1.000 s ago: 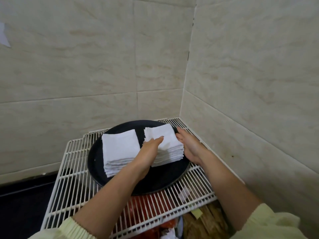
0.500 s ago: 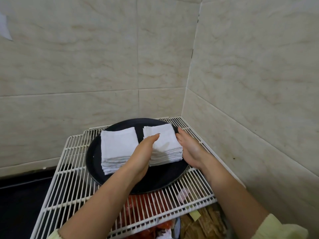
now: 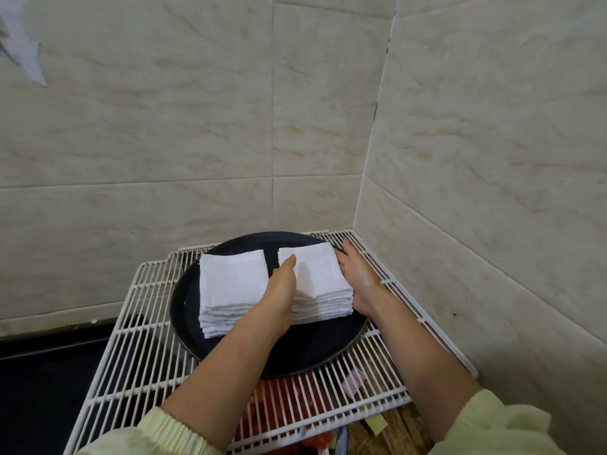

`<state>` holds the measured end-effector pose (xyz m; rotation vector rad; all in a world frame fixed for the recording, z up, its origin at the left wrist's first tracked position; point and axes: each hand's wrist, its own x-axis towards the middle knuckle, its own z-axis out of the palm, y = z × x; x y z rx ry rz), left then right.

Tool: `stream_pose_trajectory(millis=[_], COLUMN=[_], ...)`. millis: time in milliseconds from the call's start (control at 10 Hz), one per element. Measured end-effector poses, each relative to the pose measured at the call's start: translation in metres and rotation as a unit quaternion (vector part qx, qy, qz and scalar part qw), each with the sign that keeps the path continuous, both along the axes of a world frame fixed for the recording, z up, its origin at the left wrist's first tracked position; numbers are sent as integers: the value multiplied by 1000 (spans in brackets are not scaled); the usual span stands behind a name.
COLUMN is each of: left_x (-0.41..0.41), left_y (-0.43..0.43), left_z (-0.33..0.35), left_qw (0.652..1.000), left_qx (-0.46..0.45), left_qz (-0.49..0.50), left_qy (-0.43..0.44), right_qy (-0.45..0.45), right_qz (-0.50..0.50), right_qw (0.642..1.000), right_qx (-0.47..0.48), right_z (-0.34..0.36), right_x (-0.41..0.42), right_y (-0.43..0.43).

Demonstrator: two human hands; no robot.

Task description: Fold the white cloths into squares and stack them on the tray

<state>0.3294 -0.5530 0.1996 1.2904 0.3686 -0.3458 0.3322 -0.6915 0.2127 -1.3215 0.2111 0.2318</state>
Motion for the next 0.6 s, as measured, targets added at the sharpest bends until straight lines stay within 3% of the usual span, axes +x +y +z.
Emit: stream_pose_trajectory(millis=[300,400,600], left_x=[-5,-6,-12], left_y=[-2,1,19], left_z=[2,10,43], left_qw=[1000,999,990], left_qx=[-11,-16,39], left_qz=[-6,-17,-6], left_qy=[-19,-44,-138], right_qy=[-14,-44,-115], right_qz=[-27,-67,-140], right_qw=[1000,995,944], right_qx=[-10,-54,-277], right_z=[1,11,23], right_x=[-5,-8,-9], right_y=[-2,0,6])
